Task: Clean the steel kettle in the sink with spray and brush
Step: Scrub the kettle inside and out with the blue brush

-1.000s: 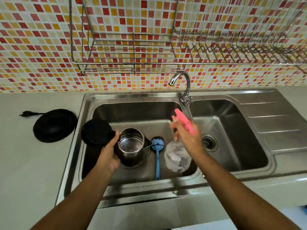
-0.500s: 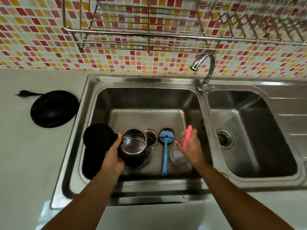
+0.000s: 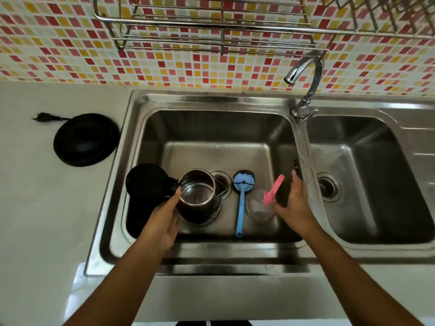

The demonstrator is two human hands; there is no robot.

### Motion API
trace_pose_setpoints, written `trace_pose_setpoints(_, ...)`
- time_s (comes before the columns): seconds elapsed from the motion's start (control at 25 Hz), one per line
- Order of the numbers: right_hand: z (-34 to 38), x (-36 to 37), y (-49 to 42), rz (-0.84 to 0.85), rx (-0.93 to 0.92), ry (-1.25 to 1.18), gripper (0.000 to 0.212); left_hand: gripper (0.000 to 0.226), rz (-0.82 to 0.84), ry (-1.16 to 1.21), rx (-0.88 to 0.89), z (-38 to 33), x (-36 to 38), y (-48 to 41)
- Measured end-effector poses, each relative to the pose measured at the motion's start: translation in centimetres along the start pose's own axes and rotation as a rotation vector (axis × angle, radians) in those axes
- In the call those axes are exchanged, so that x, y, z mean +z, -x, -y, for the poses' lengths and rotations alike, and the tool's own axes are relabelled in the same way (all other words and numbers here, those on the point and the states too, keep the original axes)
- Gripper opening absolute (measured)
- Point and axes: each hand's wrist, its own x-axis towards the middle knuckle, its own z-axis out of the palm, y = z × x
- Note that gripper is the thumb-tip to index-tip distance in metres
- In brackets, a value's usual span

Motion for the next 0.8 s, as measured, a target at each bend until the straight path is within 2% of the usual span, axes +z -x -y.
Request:
trace_pose_setpoints(0.08, 2.3, 0.2, 2.1, -0.24, -0.154, 0.053, 0.079, 0.009, 0.008, -0.054, -0.017, -0.2, -0.7, 2.6)
trace_pose_setpoints(0.12, 3.5, 0.9, 2.8, -0.292, -0.246, 0.055, 0.062, 0.01, 0.021, -0.075, -0.017, -0.2, -1.1, 3.8)
trace_pose_setpoints(0.16, 4.7, 2.0, 3.0, -0.25, -0.3, 0.066, 0.046, 0.012, 0.048, -0.099, -0.008, -0.3, -1.4, 5.0)
trace_pose_setpoints(0.24, 6.1, 5.1, 1.7, 0.035, -0.245, 0.23, 0.027, 0.019, 0.09, -0.217, 0.096, -0.8, -2.0, 6.6)
trace_pose_setpoints(0.32, 5.6, 8.4, -0.3, 0.327, -0.007, 0.431, 0.031, 0.018, 0.064, -0.391, 0.356, -2.0, -2.1, 7.6)
trace_pose_setpoints(0.36, 5.1, 9.7, -1.0, 0.416, 0.077, 0.475, 0.033, 0.017, 0.022, -0.499, 0.54, -2.9, -2.0, 7.7)
trace_pose_setpoints(0.44, 3.6, 11.6, -2.3, 0.475, 0.175, 0.473, 0.03, 0.019, -0.146, -0.818, 0.926, -4.9, -1.9, 6.9)
trace_pose_setpoints(0.52, 2.2, 12.7, -3.0, 0.51, 0.232, 0.473, 0.017, 0.03, -0.276, -1.07, 1.099, -6.5, -2.2, 4.5)
trace_pose_setpoints(0.6, 1.9, 13.6, -3.5, 0.476, 0.277, 0.437, 0.018, 0.04, -0.301, -1.141, 1.054, -7.4, -2.7, 1.4)
trace_pose_setpoints(0.72, 2.2, 14.1, -3.3, 0.234, 0.365, 0.355, 0.035, 0.043, -0.272, -1.089, 0.985, -7.0, -3.3, -1.9)
trace_pose_setpoints(0.76, 2.4, 13.8, -3.1, 0.162, 0.309, 0.346, 0.034, 0.043, -0.272, -1.051, 0.956, -6.8, -3.4, -2.4)
trace_pose_setpoints(0.8, 3.2, 12.7, -2.8, 0.159, 0.235, 0.289, 0.032, 0.041, -0.281, -1.004, 0.928, -6.8, -3.5, -2.6)
